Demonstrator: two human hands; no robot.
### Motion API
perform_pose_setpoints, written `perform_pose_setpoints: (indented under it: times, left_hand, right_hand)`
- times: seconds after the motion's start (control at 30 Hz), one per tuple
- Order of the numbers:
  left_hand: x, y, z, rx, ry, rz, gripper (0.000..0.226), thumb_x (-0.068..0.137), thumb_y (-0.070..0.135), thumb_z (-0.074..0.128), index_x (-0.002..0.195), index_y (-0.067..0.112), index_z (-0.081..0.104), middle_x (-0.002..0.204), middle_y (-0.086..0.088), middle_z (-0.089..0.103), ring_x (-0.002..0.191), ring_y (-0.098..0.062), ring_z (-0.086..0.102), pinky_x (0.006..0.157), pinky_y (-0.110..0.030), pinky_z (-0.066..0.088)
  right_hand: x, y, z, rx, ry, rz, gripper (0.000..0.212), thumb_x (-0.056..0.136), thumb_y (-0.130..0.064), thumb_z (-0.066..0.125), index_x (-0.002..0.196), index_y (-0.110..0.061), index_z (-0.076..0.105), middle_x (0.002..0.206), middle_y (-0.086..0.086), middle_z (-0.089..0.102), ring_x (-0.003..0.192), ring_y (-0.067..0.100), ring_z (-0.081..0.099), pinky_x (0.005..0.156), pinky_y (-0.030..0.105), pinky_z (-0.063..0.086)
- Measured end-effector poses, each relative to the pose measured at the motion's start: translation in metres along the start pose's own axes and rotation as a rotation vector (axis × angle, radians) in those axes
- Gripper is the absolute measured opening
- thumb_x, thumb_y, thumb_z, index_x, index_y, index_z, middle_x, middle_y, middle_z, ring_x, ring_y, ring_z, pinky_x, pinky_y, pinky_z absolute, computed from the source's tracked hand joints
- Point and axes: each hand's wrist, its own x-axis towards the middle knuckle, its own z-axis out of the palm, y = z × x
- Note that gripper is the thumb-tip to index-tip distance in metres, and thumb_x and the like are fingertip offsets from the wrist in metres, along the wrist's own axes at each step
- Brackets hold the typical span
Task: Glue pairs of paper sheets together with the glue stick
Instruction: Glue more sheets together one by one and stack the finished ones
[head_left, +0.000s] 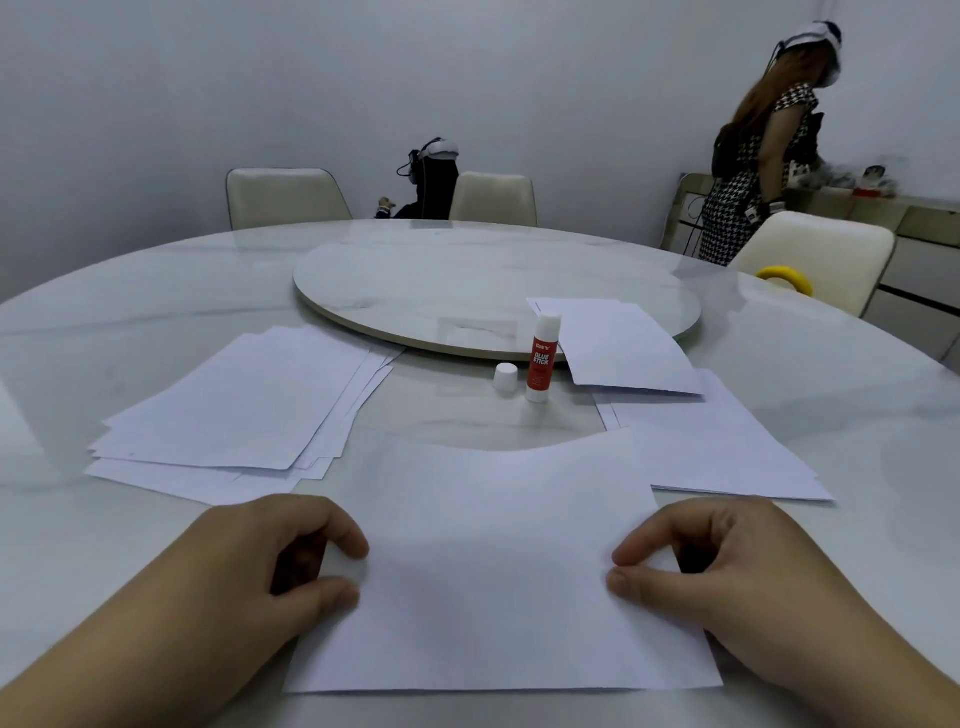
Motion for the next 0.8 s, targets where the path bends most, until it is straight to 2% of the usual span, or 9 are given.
perform_pose_setpoints:
  times: [0.27, 0.8]
  left_hand:
    - [0.0029, -0.0037, 0.0015, -0.03, -0.009, -0.017, 0.039, 0.069, 0.033, 0.078, 0.09, 0.057, 0.057, 0.06, 0.02, 0.056, 0.055, 0.001, 0.052, 0.057, -0.007, 0.038]
    - [0.0019, -0.0062, 0.0023, -0.03, -0.004, -0.013, 0.04, 0.066, 0.034, 0.08, 0.091, 0.057, 0.058, 0.063, 0.021, 0.058, 0.055, 0.002, 0.053, 0.057, -0.006, 0.038]
  right_hand:
    - [-0.0008, -0.0009, -0.0004, 0.012, 0.007, 0.011, 0.015, 0.06, -0.028, 0.087, 0.06, -0.036, 0.074, 0.039, -0.012, 0.04, 0.036, 0.001, 0.038, 0.038, 0.008, 0.026]
    - [-0.0006, -0.0012, -0.0003, 0.008, 0.0, 0.013, 0.015, 0.061, -0.03, 0.086, 0.06, -0.038, 0.074, 0.038, -0.012, 0.039, 0.036, 0.002, 0.037, 0.039, 0.009, 0.026]
